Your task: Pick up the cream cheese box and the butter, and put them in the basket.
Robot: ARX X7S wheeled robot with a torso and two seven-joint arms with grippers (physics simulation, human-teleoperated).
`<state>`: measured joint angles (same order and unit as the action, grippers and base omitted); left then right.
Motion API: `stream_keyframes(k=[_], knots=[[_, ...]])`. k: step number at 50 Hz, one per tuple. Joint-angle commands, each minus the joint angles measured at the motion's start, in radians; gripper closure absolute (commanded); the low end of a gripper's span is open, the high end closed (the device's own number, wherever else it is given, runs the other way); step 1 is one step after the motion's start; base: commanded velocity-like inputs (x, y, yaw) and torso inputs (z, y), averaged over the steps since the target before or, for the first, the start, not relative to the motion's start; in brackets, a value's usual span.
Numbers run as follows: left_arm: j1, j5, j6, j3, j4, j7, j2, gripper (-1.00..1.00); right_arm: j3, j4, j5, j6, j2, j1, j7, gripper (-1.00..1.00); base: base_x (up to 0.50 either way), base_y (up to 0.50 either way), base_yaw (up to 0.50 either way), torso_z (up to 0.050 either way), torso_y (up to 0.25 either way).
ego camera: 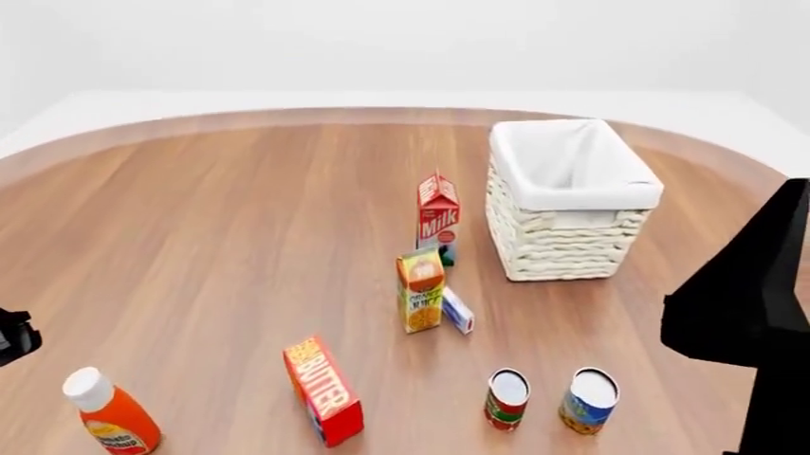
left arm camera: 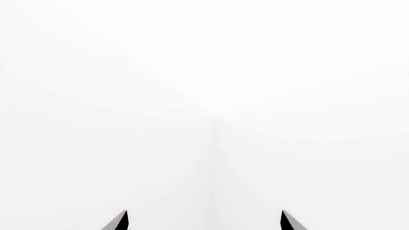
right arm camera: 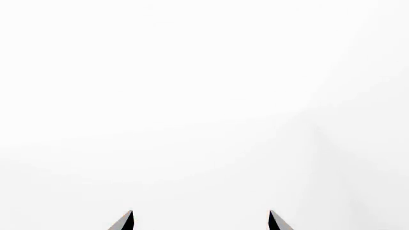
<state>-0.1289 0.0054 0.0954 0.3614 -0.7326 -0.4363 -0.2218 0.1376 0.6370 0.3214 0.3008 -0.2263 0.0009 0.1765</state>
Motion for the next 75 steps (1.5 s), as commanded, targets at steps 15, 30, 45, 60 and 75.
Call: stream_keyframes(k=[15,30,45,60,75], knots=[[-0.006,0.019,0.014,0.013,0.008,0.008,0.009,-1.0,-0.012,0.009,-0.028,0.001,0.005,-0.016,-0.028,-1.0,0.5,0.0,0.0,0.0,0.0],[-0.009,0.016,0.014,0.009,0.012,-0.001,0.002,-1.0,-0.026,0.005,-0.04,0.011,0.0,-0.021,-0.024,-1.0,0.5,0.0,0.0,0.0,0.001],[-0.01,0.018,0.01,-0.002,0.01,-0.007,-0.004,-1.0,-0.028,0.004,-0.037,0.011,-0.009,-0.02,-0.012,-1.0,0.5,0.0,0.0,0.0,0.0],[-0.012,0.021,0.017,-0.011,0.02,-0.013,-0.01,-1.0,-0.049,0.194,-0.016,-0.418,-0.093,0.036,0.087,-1.0,0.24,0.01,0.0,0.0,0.001],[-0.011,0.024,0.013,-0.02,0.02,-0.02,-0.016,-1.0,-0.063,0.372,0.342,-0.988,-0.224,0.15,0.201,-1.0,0.0,0.0,0.0,0.0,0.0]])
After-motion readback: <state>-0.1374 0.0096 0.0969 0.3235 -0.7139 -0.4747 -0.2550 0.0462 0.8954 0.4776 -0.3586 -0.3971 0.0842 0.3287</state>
